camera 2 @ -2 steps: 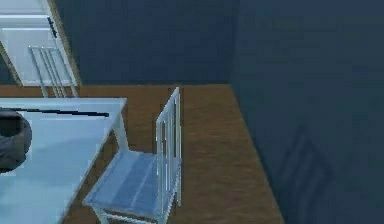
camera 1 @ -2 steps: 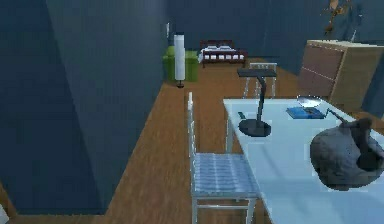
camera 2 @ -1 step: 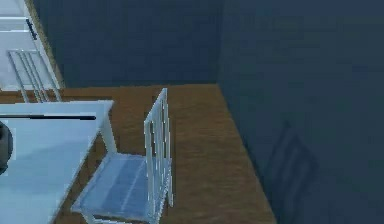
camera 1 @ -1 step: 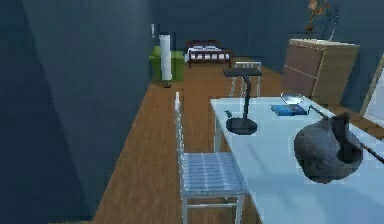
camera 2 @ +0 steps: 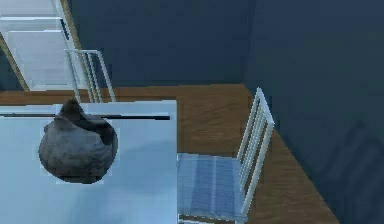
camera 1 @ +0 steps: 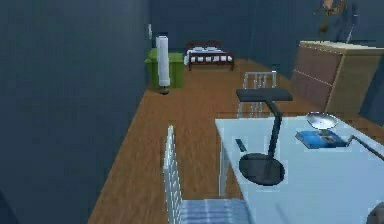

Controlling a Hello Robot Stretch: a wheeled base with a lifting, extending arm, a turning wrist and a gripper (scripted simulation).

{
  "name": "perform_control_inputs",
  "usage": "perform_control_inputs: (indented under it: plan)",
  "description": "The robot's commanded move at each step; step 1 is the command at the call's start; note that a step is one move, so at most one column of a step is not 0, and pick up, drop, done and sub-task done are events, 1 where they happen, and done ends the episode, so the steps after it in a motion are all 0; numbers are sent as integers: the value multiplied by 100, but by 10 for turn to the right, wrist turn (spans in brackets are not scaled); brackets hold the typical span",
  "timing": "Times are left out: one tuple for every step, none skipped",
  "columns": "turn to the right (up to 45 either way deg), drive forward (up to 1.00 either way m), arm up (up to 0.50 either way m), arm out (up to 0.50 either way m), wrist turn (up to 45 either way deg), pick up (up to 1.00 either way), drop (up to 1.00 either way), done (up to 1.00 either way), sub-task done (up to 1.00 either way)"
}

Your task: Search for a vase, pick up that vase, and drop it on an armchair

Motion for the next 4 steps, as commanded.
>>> perform_control_inputs:
  plan:
    - [-270,0,0,0,0,0,0,0,0]
    - [0,0,50,0,0,0,0,0,0]
    - [0,0,38,0,0,0,0,0,0]
    - [0,0,0,28,0,0,0,0,0]
